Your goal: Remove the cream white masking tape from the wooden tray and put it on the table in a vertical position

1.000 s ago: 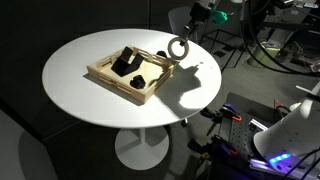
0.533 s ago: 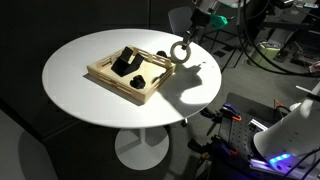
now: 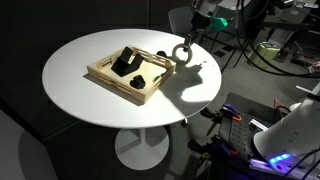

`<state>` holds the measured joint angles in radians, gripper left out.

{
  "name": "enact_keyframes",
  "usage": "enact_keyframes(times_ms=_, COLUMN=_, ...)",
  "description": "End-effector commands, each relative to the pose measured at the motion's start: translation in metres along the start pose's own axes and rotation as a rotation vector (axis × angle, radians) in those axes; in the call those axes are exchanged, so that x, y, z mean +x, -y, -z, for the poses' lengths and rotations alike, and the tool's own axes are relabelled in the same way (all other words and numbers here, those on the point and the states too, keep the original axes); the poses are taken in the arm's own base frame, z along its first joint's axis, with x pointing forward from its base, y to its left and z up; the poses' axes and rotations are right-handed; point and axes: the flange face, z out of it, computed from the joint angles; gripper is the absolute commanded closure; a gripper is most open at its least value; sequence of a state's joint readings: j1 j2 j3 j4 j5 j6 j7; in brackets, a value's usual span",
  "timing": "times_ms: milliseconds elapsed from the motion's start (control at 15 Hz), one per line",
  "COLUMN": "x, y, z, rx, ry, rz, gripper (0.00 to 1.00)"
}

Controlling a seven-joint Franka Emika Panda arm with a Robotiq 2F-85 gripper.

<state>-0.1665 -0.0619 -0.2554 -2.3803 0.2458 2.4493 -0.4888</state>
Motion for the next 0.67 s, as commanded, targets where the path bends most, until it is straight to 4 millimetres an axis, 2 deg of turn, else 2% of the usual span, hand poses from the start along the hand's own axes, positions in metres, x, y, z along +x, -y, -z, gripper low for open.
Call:
enact_keyframes(times_ms=0, x=0.0062, y=-0.0061, z=0.0037, rx=-0.022, ry=0.006, rz=0.011, gripper=0.95)
enact_keyframes(times_ms=533, x=0.0068, y=-0.0064, z=0.0029, rx=-0.035, ry=0.014, rz=0.026, gripper=0.95)
enact_keyframes(times_ms=600, x=0.0069, y=-0.0063, z=0.0029, rx=-0.036, ry=0.015, rz=0.027, gripper=0.87)
